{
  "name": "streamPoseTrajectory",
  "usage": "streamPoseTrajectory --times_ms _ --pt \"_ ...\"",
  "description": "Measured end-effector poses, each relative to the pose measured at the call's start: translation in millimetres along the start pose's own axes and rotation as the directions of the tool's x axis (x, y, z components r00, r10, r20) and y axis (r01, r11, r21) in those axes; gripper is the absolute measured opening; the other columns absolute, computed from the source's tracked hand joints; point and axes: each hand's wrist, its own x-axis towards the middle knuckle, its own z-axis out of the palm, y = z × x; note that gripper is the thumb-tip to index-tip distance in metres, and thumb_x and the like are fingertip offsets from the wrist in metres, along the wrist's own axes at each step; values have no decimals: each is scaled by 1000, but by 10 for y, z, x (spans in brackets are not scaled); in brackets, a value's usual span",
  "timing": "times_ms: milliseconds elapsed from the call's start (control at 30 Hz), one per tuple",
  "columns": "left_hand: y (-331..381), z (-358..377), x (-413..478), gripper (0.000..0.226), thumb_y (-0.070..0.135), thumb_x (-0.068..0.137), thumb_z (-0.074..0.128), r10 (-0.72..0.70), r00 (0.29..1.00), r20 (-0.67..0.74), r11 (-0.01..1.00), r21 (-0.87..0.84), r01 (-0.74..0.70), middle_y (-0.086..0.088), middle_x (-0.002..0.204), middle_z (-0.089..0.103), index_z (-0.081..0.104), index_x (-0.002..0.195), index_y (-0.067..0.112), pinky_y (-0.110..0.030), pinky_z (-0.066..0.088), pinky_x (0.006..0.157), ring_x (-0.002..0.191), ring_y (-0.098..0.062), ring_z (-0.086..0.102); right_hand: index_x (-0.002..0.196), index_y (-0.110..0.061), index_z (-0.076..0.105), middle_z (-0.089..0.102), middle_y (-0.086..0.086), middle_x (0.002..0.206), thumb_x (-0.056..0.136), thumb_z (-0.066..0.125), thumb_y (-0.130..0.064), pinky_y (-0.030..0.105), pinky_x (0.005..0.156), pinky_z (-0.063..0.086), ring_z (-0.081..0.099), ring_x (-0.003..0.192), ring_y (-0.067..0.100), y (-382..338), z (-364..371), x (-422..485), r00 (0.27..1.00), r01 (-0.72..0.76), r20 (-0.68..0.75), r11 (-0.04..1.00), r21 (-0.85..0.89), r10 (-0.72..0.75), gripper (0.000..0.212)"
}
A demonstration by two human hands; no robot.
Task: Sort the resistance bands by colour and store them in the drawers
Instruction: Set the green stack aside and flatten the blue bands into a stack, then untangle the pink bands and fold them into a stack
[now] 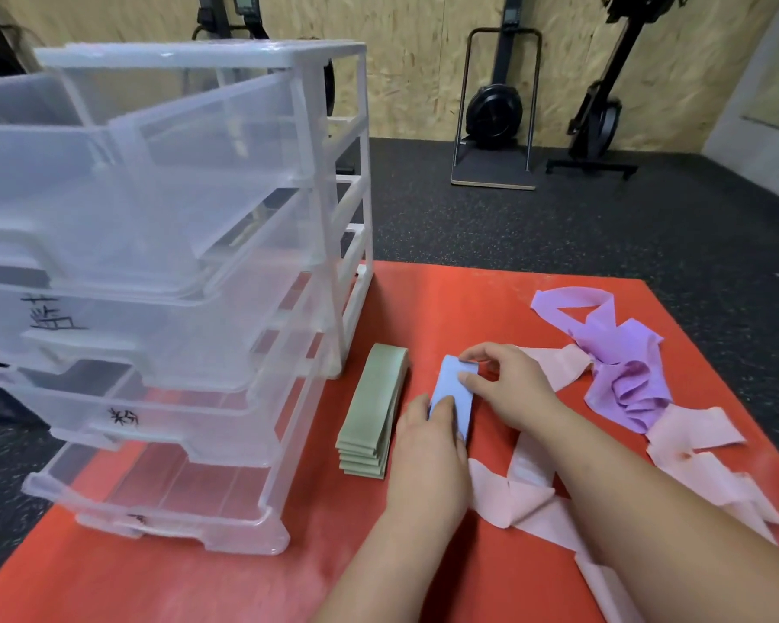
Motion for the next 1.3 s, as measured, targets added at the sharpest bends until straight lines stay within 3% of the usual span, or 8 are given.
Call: streamPoseTrajectory --times_ms 333,467,633,767,967,1100,1200,1300 --pt "26 -146 -74 45 27 102 57 39 999 0 999 -22 -39 -10 157 42 55 146 16 -38 38 119 145 -28 42 116 -43 72 65 -5 122 93 73 -37 37 101 49 63 110 14 -138 -299 -208 997 72 12 993 -91 -71 24" --pt "-19 -261 -128 47 23 99 63 97 995 -19 993 -60 -98 -7 153 45 57 146 15 -39 39 119 143 -25 45 120 -37 73 65 -11 127 95 72 -32 35 105 47 58 122 8 -151 -573 -705 994 109 46 978 -179 -102 25" --pt "-13 -413 -325 42 19 95 69 202 976 -78 975 -78 -208 -1 143 52 65 137 18 -37 44 113 137 -20 48 120 -41 71 63 -25 121 84 63 -60 29 97 47 55 115 2 -6 -583 -1603 972 202 179 925 -321 -150 41" --pt "27 -492 -653 36 20 93 70 322 941 -98 942 -60 -329 1 135 56 68 129 21 -32 42 112 131 -19 52 97 -41 70 68 -20 92 83 69 -39 35 77 50 63 93 12 141 -454 -2044 977 210 67 858 -469 -202 15" --pt "166 -562 -1144 36 28 94 66 407 912 44 913 -44 -405 9 128 60 65 130 29 -25 42 107 123 -14 54 95 -37 71 68 -24 88 77 83 -15 24 77 52 65 85 -3 8 -580 -2512 978 119 -148 973 -199 -150 31" --pt "252 -594 -1473 48 37 92 68 359 915 185 933 -82 -349 10 125 66 60 139 33 -32 48 105 115 -12 61 92 -33 74 71 -17 84 74 86 -7 21 80 53 69 84 4 -191 -696 -2790 971 138 -195 990 -28 -141 34" --pt "315 -559 -1686 55 42 90 72 342 894 290 940 -98 -328 13 116 67 56 142 40 -34 53 97 100 -11 65 96 -30 75 74 -11 89 77 90 -16 26 83 58 73 84 12 -320 -731 -3008 988 138 -81 981 138 -128 28" --pt "326 -504 -1811 42 42 91 73 310 866 392 941 6 -340 12 110 69 64 132 39 -38 56 91 97 -14 67 100 -30 73 76 -12 93 74 86 -5 36 88 61 75 86 10 -321 -744 -3164 994 54 82 988 143 -66 38"
